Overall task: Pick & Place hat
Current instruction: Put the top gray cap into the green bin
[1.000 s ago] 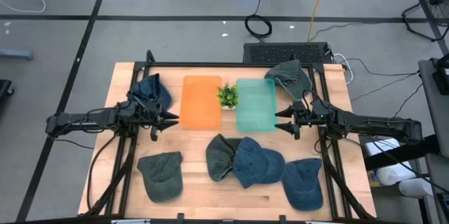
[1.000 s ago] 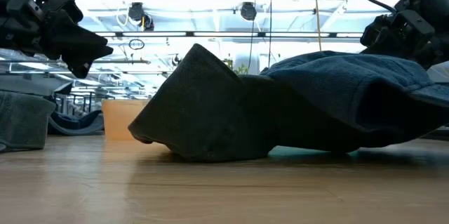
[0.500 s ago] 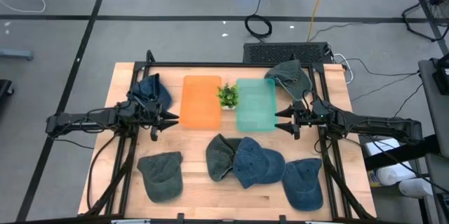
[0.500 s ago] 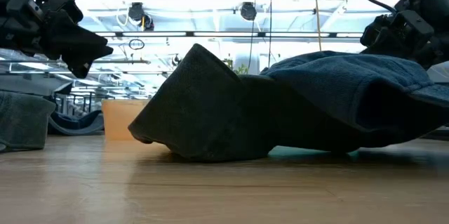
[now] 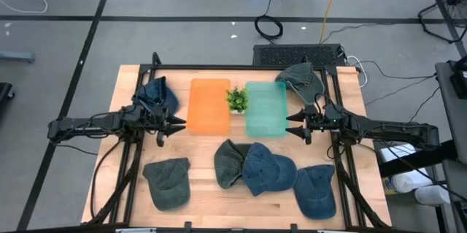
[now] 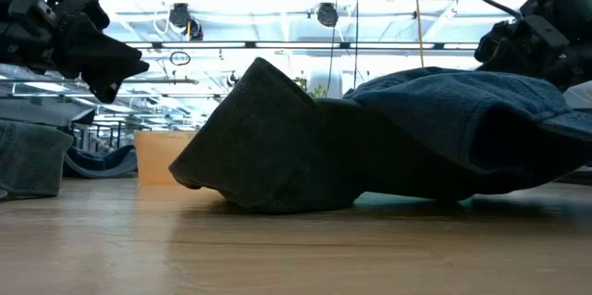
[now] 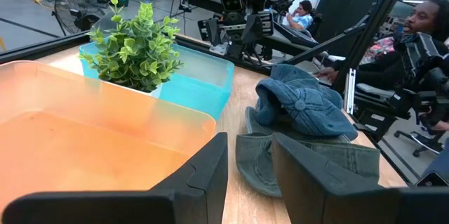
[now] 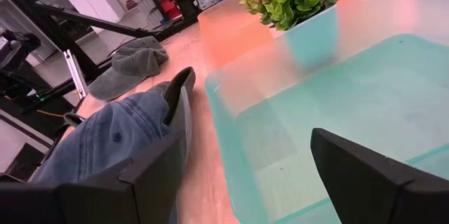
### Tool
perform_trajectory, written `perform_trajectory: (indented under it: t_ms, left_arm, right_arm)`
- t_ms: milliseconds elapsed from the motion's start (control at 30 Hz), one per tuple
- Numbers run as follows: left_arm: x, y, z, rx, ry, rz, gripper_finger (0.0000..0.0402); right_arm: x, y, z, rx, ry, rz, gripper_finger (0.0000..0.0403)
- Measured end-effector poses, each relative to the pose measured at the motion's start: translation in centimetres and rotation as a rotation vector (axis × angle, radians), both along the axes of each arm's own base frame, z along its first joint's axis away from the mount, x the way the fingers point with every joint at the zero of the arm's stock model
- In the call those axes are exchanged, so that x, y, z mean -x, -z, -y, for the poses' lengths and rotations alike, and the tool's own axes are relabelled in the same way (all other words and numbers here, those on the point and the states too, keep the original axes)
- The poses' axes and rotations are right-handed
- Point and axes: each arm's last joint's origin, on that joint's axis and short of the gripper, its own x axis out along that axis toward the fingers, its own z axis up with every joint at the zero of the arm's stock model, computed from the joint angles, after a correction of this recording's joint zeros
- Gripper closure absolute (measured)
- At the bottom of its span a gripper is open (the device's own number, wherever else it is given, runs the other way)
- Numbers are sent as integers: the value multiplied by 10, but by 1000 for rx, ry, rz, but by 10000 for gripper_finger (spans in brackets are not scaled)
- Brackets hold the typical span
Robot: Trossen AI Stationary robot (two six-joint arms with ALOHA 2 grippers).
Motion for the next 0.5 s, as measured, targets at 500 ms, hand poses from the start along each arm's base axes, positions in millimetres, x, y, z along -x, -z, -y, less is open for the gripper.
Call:
perform_trajectory:
  t_ms: [500]
  left_arm:
    - [0, 0, 0, 0, 0, 0, 282]
  right_arm:
    - [0, 0, 0, -36, 8, 4, 60]
